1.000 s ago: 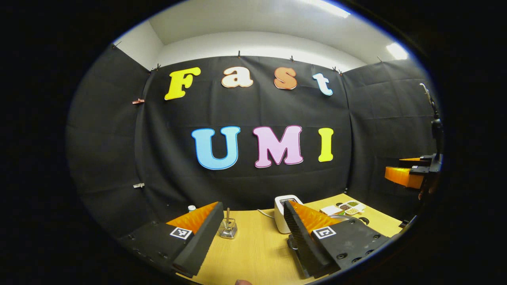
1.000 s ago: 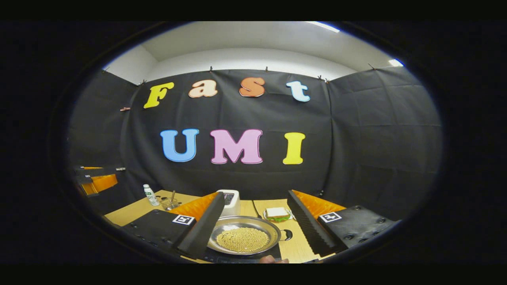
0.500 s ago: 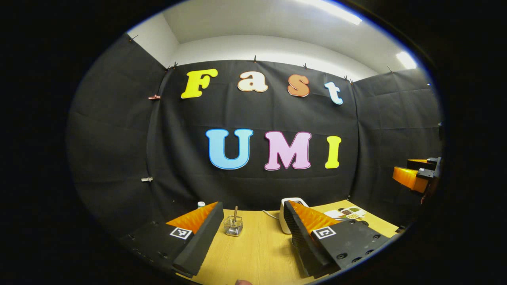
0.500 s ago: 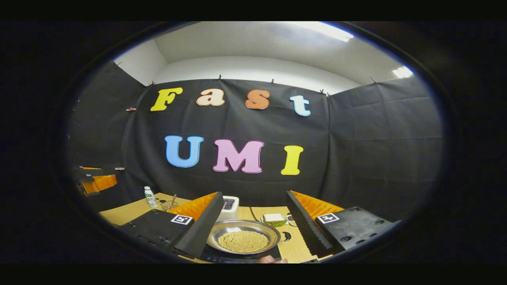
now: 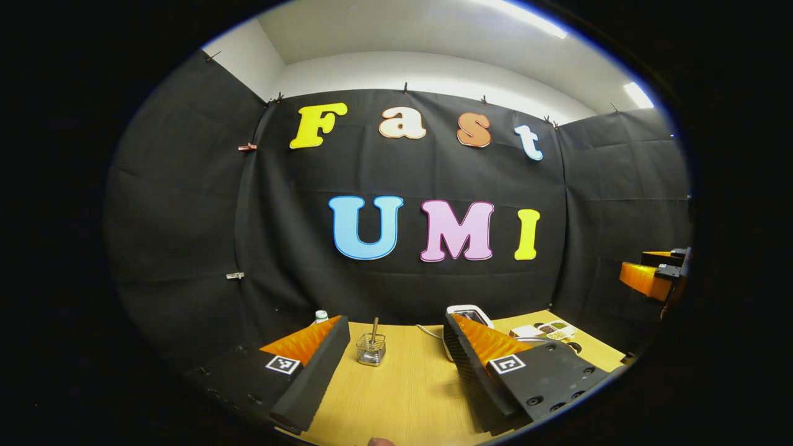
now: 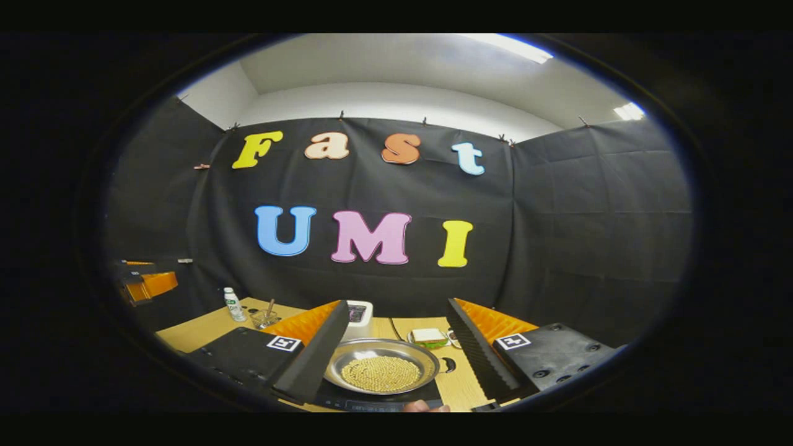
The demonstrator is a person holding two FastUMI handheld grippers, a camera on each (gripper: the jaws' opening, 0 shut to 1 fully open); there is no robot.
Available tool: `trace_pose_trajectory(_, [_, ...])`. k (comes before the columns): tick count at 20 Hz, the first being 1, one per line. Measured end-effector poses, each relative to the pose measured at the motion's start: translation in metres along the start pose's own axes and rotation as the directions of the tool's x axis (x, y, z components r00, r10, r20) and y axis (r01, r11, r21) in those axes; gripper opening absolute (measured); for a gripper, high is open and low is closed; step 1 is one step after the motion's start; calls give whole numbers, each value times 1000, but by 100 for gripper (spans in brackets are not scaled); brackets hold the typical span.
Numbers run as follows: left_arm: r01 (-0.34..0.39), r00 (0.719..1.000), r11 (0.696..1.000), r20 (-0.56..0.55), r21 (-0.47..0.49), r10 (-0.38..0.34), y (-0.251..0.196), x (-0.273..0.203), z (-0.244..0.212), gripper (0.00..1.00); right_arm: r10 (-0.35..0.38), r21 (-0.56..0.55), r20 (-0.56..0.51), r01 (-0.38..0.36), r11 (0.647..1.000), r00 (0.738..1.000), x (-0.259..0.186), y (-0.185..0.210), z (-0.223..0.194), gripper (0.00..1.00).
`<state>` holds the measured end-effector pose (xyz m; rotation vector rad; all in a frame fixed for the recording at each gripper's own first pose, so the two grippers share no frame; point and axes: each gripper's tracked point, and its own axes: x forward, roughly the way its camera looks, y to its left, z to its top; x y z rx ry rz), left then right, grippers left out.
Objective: First push the handle of the pot to place it horizontally, then grasp the pot with both hands and set it on the induction cooktop.
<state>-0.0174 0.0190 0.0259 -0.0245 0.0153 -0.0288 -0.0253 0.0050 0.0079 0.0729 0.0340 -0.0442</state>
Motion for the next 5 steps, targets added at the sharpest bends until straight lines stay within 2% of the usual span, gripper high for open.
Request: trace_pose_trajectory(5, [13, 1000, 1000, -19, 10, -12, -5, 2, -4, 95, 0, 6, -5, 0, 1000, 1000, 0, 0, -2, 98])
